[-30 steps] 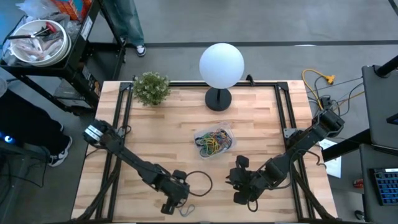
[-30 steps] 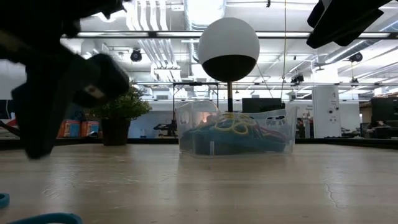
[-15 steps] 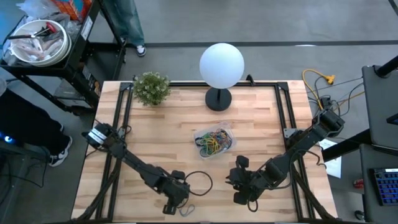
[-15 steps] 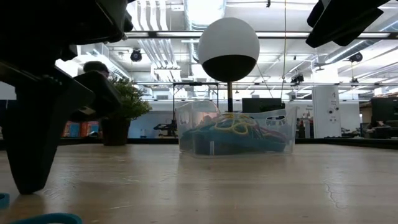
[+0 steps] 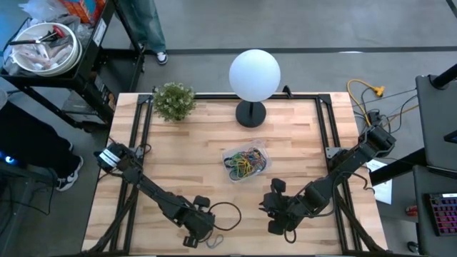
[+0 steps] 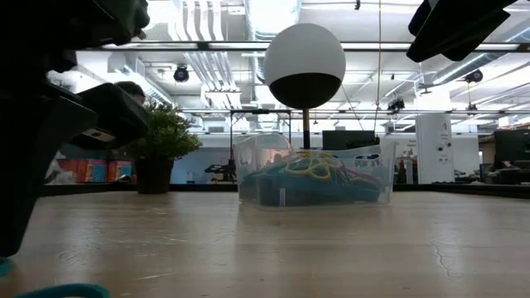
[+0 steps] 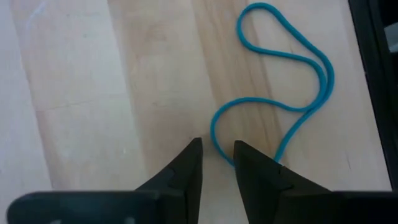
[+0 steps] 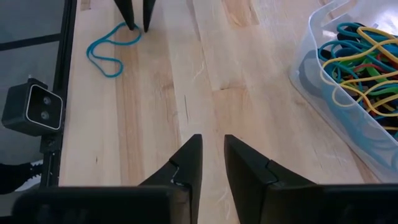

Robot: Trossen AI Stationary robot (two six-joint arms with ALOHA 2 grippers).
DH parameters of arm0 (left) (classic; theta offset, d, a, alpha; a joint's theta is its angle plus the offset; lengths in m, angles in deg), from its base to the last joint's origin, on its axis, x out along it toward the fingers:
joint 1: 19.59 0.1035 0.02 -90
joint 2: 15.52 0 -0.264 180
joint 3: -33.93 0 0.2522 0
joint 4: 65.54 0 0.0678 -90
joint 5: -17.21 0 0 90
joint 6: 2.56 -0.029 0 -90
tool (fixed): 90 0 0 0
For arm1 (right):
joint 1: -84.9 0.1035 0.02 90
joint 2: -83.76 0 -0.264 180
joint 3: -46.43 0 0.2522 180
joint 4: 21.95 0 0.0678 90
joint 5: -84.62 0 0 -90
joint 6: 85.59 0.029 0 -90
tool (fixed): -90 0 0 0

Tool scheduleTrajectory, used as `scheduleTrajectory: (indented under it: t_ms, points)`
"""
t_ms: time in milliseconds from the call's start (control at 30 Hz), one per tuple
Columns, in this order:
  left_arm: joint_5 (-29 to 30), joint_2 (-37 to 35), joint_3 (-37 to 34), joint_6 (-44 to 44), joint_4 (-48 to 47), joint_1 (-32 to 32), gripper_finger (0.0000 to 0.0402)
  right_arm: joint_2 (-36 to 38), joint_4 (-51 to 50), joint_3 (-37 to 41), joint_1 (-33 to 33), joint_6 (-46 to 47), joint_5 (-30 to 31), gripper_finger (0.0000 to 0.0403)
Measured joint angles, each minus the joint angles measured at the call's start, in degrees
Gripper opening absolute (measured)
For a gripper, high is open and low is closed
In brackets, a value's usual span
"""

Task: Pick and place rubber bands into bin
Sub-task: Put the blue rubber band into the transparent bin

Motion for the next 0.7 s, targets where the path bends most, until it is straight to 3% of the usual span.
scheduleTrajectory:
  t_ms: [467, 700]
  points:
    - [-0.39, 0.34, 1.12, -0.73, -1.86, -1.22, 0.0074, 0.0, 0.46, 0.09, 0.02, 0.02, 0.02, 0.0063]
    - [-0.16, 0.27, 1.1, 6.81, -5.69, -1.38, 0.0074, 0.0, 0.66, 0.09, 0.02, 0.62, 0.02, 0.006]
